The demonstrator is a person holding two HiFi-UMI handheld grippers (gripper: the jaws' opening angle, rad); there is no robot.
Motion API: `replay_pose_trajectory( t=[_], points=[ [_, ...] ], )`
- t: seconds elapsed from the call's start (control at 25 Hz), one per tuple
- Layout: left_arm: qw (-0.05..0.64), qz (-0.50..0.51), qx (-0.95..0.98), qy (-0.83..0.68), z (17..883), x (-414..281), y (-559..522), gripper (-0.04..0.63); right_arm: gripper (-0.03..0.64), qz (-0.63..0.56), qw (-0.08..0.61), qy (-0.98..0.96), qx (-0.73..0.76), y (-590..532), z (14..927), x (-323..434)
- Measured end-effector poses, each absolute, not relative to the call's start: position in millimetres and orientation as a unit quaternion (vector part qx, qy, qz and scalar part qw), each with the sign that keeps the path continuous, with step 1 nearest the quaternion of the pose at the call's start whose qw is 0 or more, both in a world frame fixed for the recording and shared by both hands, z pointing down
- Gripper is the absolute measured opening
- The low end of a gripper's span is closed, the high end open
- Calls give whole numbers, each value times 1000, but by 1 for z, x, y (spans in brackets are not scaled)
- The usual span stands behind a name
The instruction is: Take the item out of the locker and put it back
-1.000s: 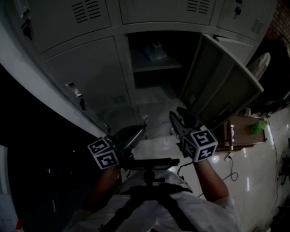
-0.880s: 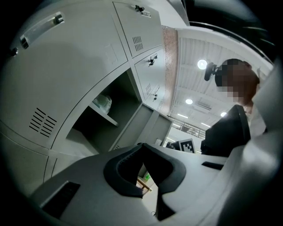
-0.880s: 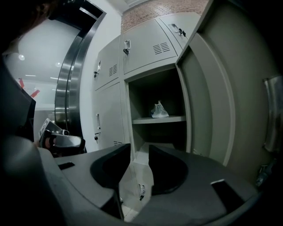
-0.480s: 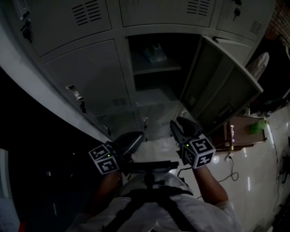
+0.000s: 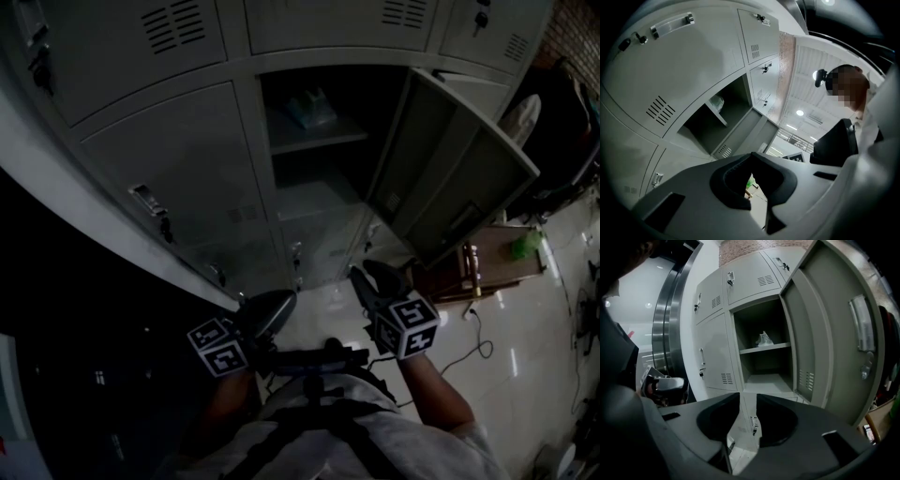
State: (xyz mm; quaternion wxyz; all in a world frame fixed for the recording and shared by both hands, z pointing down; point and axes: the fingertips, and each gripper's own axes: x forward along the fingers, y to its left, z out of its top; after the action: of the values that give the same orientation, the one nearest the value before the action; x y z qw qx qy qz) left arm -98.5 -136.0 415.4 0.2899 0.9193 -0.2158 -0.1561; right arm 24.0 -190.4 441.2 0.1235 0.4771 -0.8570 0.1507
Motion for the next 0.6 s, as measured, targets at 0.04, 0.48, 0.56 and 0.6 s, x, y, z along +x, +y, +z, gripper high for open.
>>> replay_pose_trajectory(
  t=[0.04,0.48,0.56,0.6],
  points=[
    [292,-154,919,-214,418,-100,-133,-3,115,155,120,-856,479,-187,442,23],
    [266,-155,920,-243,411,-98,-77,-3,115,140,102,-873,456,-143,434,22],
    [261,-155,919,-250,407,-89,-61,-3,115,136,93,-879,448,-128,426,24],
    [260,-155,919,-252,407,-83,-52,-3,115,136,89,-881,445,-119,423,27]
  ],
)
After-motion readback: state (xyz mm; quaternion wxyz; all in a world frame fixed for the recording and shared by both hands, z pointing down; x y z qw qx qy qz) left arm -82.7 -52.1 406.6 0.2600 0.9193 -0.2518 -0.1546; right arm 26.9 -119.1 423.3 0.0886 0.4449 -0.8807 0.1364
